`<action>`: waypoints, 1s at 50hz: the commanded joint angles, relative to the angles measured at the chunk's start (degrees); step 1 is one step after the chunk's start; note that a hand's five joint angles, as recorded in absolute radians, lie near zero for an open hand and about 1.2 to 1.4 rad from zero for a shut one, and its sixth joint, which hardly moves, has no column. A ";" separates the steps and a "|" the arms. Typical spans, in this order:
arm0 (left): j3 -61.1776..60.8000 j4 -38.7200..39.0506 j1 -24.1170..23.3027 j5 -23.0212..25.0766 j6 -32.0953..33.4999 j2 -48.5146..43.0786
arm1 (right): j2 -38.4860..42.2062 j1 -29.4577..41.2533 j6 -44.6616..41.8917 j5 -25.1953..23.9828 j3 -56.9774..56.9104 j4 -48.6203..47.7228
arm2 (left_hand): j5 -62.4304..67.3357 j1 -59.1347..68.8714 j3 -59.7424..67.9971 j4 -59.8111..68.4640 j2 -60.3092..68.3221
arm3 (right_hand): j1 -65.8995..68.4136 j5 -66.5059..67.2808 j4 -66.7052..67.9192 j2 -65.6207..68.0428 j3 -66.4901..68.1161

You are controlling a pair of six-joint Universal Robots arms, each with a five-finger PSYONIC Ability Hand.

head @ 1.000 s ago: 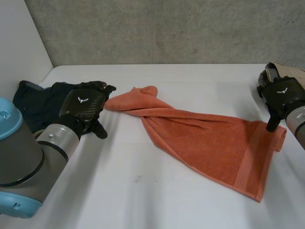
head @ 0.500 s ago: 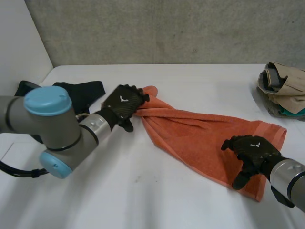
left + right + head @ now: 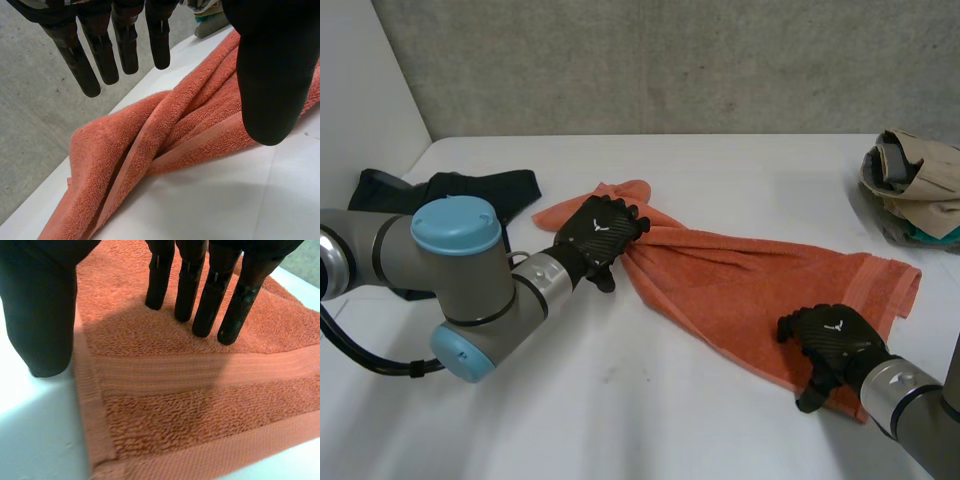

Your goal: Fold the laundry.

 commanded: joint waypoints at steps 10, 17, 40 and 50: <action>-0.74 -0.18 0.01 0.01 -0.26 0.53 | 1.74 -0.66 -2.56 0.09 -1.61 -3.81 | 3.39 4.30 3.85 3.72 3.75 | 22.25 19.12 17.72 17.47 17.65; -0.83 -0.79 0.01 -0.08 -0.26 1.23 | 3.32 -0.66 -2.56 0.27 -4.06 -3.81 | 3.39 4.30 3.85 3.72 3.75 | 25.92 22.79 21.39 21.14 21.32; 0.31 -0.97 1.50 -3.06 -0.26 1.93 | 0.17 -0.31 -2.65 0.27 -13.03 1.89 | 2.21 3.13 2.67 2.54 2.58 | 52.80 49.68 48.28 48.02 48.20; 1.81 -1.14 2.30 -3.59 -4.55 -0.35 | -10.56 1.36 -2.13 -1.05 -16.46 10.86 | 1.54 2.45 2.00 1.87 1.90 | 52.80 49.68 48.28 48.02 48.20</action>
